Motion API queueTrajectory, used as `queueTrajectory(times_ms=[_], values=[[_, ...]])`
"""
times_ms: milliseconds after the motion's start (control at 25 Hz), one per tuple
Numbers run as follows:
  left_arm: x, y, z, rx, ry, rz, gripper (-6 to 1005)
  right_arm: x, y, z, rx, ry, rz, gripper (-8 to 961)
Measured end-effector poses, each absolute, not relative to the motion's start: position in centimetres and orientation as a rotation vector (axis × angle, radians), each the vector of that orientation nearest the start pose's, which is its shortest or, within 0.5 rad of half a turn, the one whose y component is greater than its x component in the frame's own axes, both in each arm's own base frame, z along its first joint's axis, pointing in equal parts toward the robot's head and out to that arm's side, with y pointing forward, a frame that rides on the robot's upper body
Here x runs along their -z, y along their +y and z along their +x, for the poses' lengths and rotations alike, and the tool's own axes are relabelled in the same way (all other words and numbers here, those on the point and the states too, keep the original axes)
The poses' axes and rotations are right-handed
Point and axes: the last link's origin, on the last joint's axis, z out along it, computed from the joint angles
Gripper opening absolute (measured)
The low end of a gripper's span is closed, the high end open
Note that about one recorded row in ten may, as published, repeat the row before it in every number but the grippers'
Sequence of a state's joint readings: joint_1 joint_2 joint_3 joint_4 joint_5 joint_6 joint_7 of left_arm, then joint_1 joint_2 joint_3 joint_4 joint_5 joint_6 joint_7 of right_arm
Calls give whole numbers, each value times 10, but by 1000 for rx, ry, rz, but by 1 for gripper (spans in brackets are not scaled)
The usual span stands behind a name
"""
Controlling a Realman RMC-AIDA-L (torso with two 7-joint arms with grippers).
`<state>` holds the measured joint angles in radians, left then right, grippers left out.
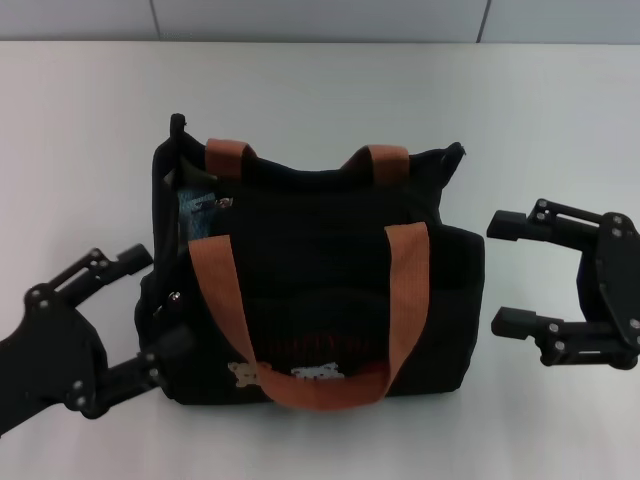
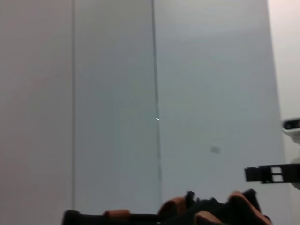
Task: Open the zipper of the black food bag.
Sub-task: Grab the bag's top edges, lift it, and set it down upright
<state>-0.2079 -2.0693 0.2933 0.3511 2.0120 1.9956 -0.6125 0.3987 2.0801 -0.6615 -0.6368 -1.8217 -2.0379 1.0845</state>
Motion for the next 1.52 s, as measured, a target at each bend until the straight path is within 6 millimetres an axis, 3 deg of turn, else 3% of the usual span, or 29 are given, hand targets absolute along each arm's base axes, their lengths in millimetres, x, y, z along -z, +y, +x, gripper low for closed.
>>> queueTrajectory(times_ms=[200, 440, 640, 1000, 1120, 1440, 1520], values=[[-9, 182, -325, 1097, -228, -2278, 725, -27, 252, 251, -1256, 167, -2755, 817], [-2, 182, -323, 1103, -269, -2343, 710, -27, 252, 251, -1255, 167, -2754, 817], [0, 185, -322, 1098, -269, -2351, 482, -27, 252, 252, -1252, 169, -2753, 816], [3, 187, -322, 1093, -277, -2349, 243, -29, 253, 253, -1254, 173, -2737, 815], [8, 193, -320, 1090, -263, -2303, 196, -30, 252, 254, -1260, 177, -2720, 814], [0, 215, -311, 1079, -121, -2178, 195, -32, 252, 254, -1276, 185, -2704, 813], [-13, 238, -297, 1090, 48, -2170, 196, -32, 252, 254, -1279, 195, -2705, 813]])
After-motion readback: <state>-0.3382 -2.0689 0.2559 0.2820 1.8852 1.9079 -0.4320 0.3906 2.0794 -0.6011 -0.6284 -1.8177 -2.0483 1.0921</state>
